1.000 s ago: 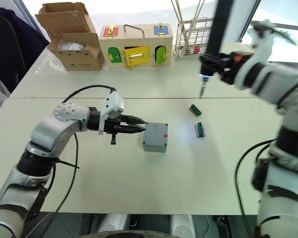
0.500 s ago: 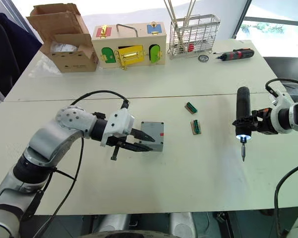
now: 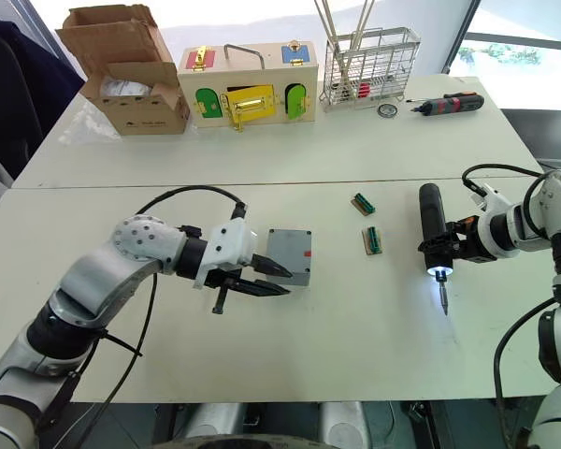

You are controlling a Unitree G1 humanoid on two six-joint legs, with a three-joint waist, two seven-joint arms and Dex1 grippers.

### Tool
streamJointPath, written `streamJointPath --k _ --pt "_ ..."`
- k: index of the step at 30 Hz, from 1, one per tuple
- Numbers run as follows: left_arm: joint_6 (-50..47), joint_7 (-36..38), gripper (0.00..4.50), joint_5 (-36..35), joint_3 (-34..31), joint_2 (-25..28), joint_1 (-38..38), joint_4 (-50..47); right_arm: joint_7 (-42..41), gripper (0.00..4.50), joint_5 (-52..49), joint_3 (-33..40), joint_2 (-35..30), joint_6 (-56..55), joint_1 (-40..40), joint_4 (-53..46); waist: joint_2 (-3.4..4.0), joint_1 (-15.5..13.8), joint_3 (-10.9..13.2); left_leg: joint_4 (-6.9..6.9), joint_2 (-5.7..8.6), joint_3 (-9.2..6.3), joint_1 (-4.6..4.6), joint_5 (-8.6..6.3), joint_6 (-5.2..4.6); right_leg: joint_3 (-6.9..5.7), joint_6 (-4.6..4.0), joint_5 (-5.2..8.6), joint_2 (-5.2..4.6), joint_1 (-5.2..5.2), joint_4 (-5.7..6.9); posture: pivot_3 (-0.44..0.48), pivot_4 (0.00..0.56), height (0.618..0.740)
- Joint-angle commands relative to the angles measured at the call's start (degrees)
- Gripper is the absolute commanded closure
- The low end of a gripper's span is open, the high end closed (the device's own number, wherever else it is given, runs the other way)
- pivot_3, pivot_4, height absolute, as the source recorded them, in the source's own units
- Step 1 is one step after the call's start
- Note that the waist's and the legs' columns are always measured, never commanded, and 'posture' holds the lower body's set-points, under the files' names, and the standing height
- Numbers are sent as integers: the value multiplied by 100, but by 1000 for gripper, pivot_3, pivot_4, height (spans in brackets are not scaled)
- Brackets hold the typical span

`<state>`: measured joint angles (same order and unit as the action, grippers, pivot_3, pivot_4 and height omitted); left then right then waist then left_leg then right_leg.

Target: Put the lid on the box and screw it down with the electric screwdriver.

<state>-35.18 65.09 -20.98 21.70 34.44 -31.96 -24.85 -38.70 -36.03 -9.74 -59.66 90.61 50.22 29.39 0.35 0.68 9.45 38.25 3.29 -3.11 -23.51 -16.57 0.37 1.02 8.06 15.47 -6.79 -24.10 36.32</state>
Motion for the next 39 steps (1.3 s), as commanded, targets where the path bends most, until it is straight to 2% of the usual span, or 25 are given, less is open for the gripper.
streamJointPath --k 1,5,6,10,11,18,25,28,32,35,39 --pt "247 -147 3424 100 -71 -85 -59 2 -227 2630 174 -17 -34 -118 131 -68 -1 -1 0 0 0 0 0 1 2 0 0 0 0 0 0 0 150 731" --pt "298 -289 3424 23 -213 -248 -39 200 -326 2630 342 -1 59 -182 90 -30 -1 -3 -1 5 0 0 0 3 5 0 0 0 0 3 2 0 150 731" --pt "342 -376 3424 10 -281 -328 -37 314 -321 1634 397 1 84 -209 61 -33 -2 -3 -1 5 0 0 0 3 5 0 0 0 0 3 3 0 150 731" --pt "698 -630 3424 186 -382 -528 -20 704 -288 245 605 -10 170 -338 -8 -28 -28 -3 -14 7 0 -4 10 3 5 -3 0 -1 0 16 3 0 150 731" --pt "776 -676 3424 213 -406 -561 -5 758 -285 13 619 17 197 -336 -4 -17 -34 -4 -16 8 0 -6 13 3 5 -5 0 -1 0 21 2 0 150 731" --pt "1139 -905 3424 223 -683 -662 46 1017 -310 13 791 205 282 -514 -3 -83 -43 -7 -17 15 3 -17 21 3 5 -11 2 -1 0 44 -9 0 150 731" --pt "459 -892 3424 -270 -1266 -401 11 1099 -346 13 797 617 356 -743 164 -401 -41 4 -16 8 2 -17 13 4 7 -11 2 -2 0 26 -5 0 150 731" --pt "123 -847 3424 -487 -1545 -91 191 947 -462 13 744 770 209 -890 150 -756 -40 5 -15 5 2 -17 9 4 8 -10 3 -2 0 15 -1 0 150 731" --pt "-349 -730 3424 -819 -1998 530 733 648 -894 13 385 1241 -208 -1152 -304 -2028 -38 6 -13 -2 1 -14 3 5 10 -9 3 -2 -1 -4 12 0 150 731" --pt "-614 -787 3424 -1032 -2219 755 1109 394 -1130 13 103 2001 -327 -1576 -1045 -2931 -39 -22 -13 -2 -2 -16 3 5 10 -11 3 -2 0 -4 17 0 150 731" --pt "-1113 -1057 3424 -1404 -2668 867 1616 124 -1643 13 -33 3474 -109 -2642 -3359 -4834 -47 -152 -15 6 -1 -22 8 -10 -15 -13 3 -2 0 11 16 0 150 731"
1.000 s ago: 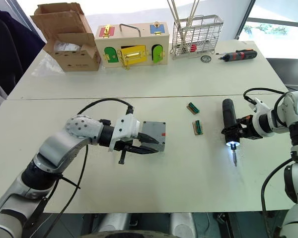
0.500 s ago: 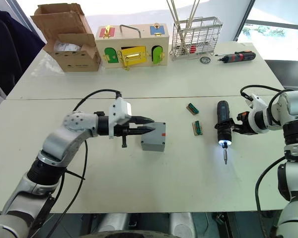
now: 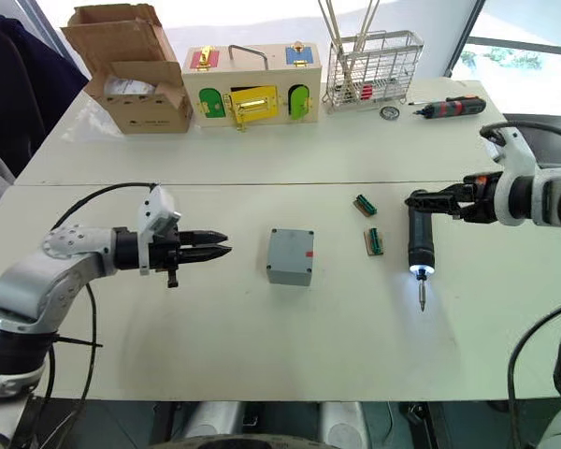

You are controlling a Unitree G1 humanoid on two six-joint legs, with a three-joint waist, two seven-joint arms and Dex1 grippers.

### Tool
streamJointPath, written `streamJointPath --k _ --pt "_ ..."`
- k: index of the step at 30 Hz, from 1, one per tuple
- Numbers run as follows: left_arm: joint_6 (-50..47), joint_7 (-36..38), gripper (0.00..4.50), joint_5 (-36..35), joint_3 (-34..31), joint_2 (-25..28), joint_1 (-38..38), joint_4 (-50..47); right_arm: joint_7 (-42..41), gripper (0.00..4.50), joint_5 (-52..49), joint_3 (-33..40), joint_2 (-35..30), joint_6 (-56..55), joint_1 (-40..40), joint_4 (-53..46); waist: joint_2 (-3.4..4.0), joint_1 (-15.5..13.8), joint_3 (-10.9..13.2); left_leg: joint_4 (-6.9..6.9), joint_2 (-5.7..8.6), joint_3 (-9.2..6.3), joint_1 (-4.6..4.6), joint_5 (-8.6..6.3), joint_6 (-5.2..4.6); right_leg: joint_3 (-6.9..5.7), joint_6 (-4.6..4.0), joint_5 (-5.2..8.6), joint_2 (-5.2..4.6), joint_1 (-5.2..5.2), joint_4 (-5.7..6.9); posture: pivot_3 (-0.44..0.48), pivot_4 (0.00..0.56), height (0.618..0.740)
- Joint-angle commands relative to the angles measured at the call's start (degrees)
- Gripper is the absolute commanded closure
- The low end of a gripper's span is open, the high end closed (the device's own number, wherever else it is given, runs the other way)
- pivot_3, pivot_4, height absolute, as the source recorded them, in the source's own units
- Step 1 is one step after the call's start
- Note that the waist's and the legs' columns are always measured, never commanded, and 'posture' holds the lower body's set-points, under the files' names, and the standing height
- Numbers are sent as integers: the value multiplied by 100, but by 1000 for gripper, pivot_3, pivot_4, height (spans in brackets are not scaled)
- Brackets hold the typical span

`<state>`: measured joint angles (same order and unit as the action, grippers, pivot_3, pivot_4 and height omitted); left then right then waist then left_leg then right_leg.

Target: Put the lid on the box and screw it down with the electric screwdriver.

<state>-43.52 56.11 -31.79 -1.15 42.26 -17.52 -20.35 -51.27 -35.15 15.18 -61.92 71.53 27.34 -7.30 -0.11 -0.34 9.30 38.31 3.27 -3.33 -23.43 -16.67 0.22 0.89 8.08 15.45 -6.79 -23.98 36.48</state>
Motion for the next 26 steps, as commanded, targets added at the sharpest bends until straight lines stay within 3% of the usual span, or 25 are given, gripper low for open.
streamJointPath --k 1,6,8,12,26 --pt "-377 -197 3424 -411 -443 100 238 -375 -533 13 -137 1223 223 -1030 -1505 -1461 -3 -62 0 0 2 -1 -4 0 0 -1 0 0 -1 -1 1 0 150 731" --pt "-795 -14 3424 -834 -471 381 920 -650 -1376 13 -661 1996 765 -1250 -4199 -2819 -2 -45 -1 1 -2 -8 25 -2 -3 1 0 1 3 28 9 0 150 731" --pt "-968 23 3424 -1068 -503 426 1125 -798 -1434 13 -705 1978 828 -1406 -4591 -2936 -1 -18 0 -4 -2 -7 47 -3 -4 2 -1 1 3 53 -4 0 150 731" --pt "-1077 -59 3424 -1287 -488 419 1512 -1112 -1385 13 -469 1751 858 -1938 -4855 -2992 -1 -4 0 -12 -7 1 116 -10 -11 5 -5 3 3 126 -28 0 150 731" --pt "-1065 -703 3424 -1542 -613 313 2073 -1354 -878 13 -421 650 952 -2346 -4403 -2763 -4 -45 0 -15 -4 -8 104 -12 -12 0 -6 5 -4 123 -42 0 150 731"
